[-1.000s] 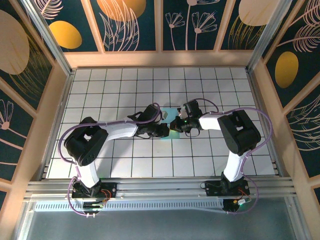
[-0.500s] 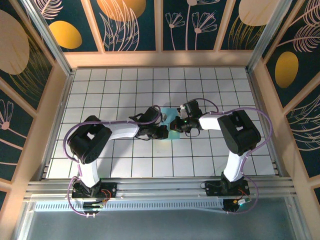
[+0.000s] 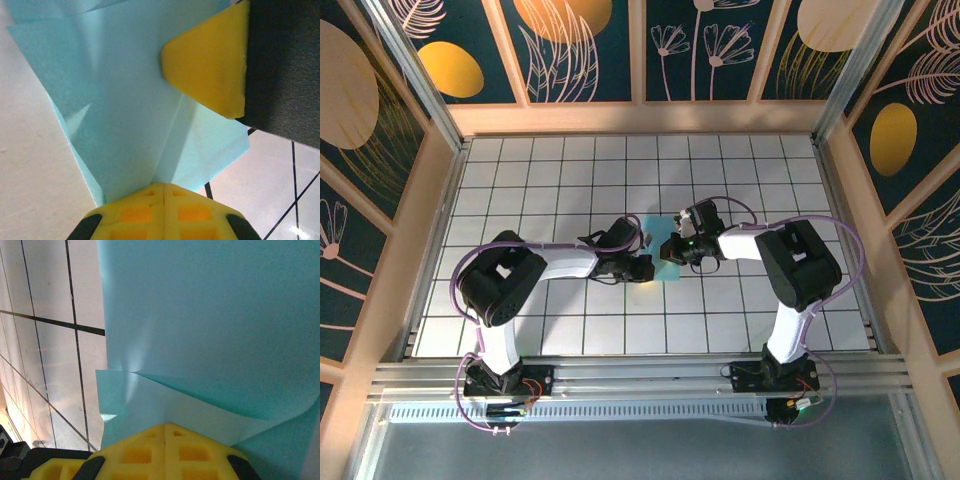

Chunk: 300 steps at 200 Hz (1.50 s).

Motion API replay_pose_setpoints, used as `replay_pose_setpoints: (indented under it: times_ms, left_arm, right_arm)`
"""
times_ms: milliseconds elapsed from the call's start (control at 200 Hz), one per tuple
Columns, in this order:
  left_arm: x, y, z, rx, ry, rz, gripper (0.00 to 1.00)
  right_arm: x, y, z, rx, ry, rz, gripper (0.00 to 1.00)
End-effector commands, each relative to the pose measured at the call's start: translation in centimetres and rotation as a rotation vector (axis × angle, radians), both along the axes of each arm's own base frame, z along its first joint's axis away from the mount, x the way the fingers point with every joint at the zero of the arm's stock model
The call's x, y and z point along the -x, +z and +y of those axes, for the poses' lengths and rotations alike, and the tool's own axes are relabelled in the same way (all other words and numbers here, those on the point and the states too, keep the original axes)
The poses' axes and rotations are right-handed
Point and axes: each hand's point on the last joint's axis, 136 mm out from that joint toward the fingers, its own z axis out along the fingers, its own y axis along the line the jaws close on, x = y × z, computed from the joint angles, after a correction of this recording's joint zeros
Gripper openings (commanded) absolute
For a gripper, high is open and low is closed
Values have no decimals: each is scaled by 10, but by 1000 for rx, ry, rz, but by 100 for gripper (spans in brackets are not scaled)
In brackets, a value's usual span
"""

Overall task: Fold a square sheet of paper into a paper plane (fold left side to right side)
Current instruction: Fold the triangle a second time at the center of the table.

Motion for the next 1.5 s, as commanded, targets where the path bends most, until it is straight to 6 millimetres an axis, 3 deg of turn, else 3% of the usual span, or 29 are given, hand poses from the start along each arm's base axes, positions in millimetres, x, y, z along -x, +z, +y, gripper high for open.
replay_pose_setpoints:
  times_ms: [0,220,611,1176,1496]
  left_arm:
    - [0,-12,8,-33,26,18,5]
    - [0,-11,11,-42,32,10,5]
    - [-8,9,10,-27,44,-46,8]
    - [-5,-1,9,-30,30,-26,9]
    - [-9,25,-1,45,23,-64,10]
  right_arm:
    - [17,-28,-12,92,4,73,0]
    - [17,-28,-13,94,4,74,0]
    - [17,-28,-12,94,8,74,0]
    - [18,-29,-12,96,11,76,0]
    - [18,-30,-12,95,11,81,0]
